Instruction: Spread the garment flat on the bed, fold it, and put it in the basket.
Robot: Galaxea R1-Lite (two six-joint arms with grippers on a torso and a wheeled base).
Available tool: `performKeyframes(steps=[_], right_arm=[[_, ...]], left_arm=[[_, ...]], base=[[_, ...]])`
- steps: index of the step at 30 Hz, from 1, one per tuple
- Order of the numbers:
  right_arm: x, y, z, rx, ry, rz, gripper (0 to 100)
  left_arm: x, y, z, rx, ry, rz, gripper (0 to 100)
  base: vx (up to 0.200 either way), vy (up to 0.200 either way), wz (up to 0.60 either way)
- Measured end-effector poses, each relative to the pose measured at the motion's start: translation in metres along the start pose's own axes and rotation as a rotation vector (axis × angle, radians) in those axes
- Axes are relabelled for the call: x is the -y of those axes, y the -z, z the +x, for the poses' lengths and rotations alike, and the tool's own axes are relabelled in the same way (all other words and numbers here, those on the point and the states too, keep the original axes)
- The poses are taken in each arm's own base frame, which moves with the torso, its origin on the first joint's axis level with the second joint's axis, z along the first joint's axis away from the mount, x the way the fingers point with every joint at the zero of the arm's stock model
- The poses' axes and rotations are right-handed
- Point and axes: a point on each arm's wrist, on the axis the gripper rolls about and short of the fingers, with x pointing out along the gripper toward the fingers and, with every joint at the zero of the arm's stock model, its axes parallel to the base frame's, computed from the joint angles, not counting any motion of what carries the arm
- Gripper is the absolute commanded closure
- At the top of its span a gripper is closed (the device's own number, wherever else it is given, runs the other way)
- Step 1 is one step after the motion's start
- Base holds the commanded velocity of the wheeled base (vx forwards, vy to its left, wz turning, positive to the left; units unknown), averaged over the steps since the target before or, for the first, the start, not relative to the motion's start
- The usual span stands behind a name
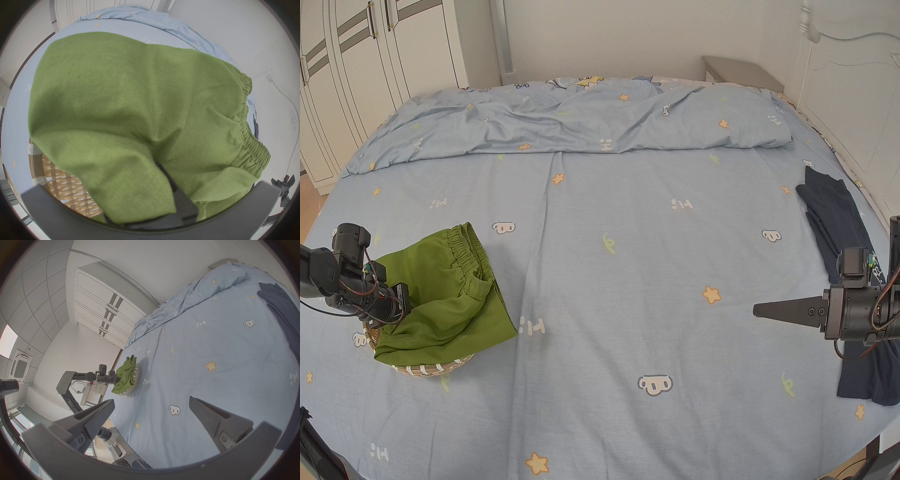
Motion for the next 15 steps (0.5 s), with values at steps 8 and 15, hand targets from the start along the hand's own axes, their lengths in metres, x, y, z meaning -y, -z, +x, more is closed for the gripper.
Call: performKeyframes(steps=[8,15], right_arm=[[0.0,0.0,0.0,0.002,0.001,-0.001,0],[0.001,-0.001,-0.002,0.012,0.007,-0.004,0]], left_arm=[[0.007,-0.002,-0.017,0.046,0.008,0.013,0],[0.021,0.002,-0.064,0.135,0.025,0.043,0]], base=[[0.0,0.0,0.0],[0.0,0.0,0.0]])
